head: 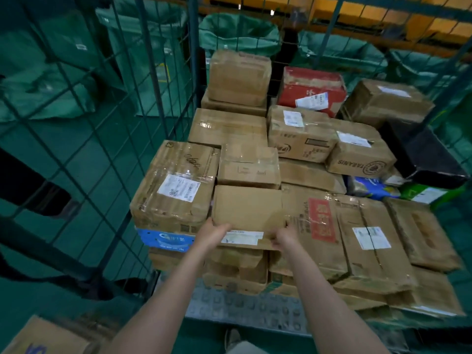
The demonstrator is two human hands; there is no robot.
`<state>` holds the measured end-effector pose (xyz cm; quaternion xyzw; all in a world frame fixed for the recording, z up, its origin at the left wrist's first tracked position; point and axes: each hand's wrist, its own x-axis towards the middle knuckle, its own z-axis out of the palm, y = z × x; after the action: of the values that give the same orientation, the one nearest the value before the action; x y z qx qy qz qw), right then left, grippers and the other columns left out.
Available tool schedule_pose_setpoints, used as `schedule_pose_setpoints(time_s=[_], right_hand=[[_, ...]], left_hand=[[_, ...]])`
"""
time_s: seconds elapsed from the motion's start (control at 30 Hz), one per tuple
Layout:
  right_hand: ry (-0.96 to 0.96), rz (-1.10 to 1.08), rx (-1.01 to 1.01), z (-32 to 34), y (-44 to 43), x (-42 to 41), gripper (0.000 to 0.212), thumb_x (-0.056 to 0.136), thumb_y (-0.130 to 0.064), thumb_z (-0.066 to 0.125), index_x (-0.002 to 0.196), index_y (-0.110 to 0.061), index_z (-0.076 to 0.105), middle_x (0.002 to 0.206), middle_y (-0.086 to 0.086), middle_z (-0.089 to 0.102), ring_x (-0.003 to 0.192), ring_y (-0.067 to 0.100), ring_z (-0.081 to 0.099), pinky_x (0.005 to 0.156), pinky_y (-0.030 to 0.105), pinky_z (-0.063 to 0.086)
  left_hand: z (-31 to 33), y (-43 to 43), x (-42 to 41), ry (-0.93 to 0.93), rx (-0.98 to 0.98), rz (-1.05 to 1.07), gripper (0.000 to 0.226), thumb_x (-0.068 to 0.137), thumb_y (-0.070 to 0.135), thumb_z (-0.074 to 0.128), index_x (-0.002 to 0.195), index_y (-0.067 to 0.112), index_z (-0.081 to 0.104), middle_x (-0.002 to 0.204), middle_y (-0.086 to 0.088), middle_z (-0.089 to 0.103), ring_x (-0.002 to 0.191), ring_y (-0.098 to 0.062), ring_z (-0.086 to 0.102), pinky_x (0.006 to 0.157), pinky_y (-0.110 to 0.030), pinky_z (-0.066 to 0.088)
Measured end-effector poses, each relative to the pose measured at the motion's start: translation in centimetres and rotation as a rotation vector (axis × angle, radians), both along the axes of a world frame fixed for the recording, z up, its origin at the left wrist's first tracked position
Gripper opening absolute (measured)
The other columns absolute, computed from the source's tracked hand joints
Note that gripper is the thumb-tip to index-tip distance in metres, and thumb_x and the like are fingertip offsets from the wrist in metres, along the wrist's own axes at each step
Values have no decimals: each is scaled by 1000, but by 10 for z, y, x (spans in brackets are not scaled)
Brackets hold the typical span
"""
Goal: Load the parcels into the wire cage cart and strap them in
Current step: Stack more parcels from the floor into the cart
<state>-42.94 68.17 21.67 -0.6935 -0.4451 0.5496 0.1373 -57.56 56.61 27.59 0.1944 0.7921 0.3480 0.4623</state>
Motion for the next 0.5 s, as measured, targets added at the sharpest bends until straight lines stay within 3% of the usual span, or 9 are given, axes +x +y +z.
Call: schedule_pose_setpoints(time_s=[0.07, 0.1, 0.23, 0.33, 0.43, 0.5], right_hand=[[42, -18, -58, -7, 14, -4, 53, 90, -9, 59, 139, -8, 39, 128, 15, 56, 105, 30, 59, 68, 35, 54], [51, -21, -76, -10, 18, -6, 53, 88, -7, 62, 137, -8, 41, 126, 14, 57, 104, 29, 59, 66, 33, 54], [-99, 93, -38, -20, 37, -14, 64, 83, -18, 69, 139, -9, 40, 131, 12, 55, 115, 30, 56, 93, 43, 52], [-148, 177, -25, -9, 43, -18, 62, 86, -18, 67, 140, -8, 38, 131, 12, 54, 115, 31, 55, 94, 43, 50], [-134, 215, -14, -3, 43, -15, 55, 86, -14, 67, 135, -6, 41, 127, 12, 55, 115, 30, 55, 94, 42, 50], [-118, 239, 13, -3, 43, -13, 51, 87, -11, 65, 132, -6, 42, 124, 11, 56, 115, 29, 55, 95, 41, 49]], left_hand=[[-6, 17, -1, 13, -14, 19, 55, 90, 25, 56, 141, 10, 39, 142, -5, 46, 127, -26, 44, 98, -30, 35], [-9, 24, -2, 25, -11, 32, 58, 89, 27, 56, 141, 10, 38, 141, -6, 47, 126, -26, 45, 98, -30, 36], [-12, 46, -3, 48, -28, 101, 77, 87, 35, 57, 148, 4, 22, 147, -11, 39, 132, -29, 39, 105, -35, 35], [-15, 56, 3, 96, -43, 132, 80, 88, 33, 57, 148, 1, 17, 152, -14, 29, 136, -31, 33, 105, -34, 31], [-16, 59, 16, 201, -57, 120, 84, 91, 30, 56, 150, 0, 5, 157, -14, 6, 141, -29, 21, 108, -31, 25], [-17, 59, 23, 264, -16, 113, 82, 91, 26, 56, 150, 2, 6, 158, -13, -4, 142, -29, 19, 110, -29, 23]])
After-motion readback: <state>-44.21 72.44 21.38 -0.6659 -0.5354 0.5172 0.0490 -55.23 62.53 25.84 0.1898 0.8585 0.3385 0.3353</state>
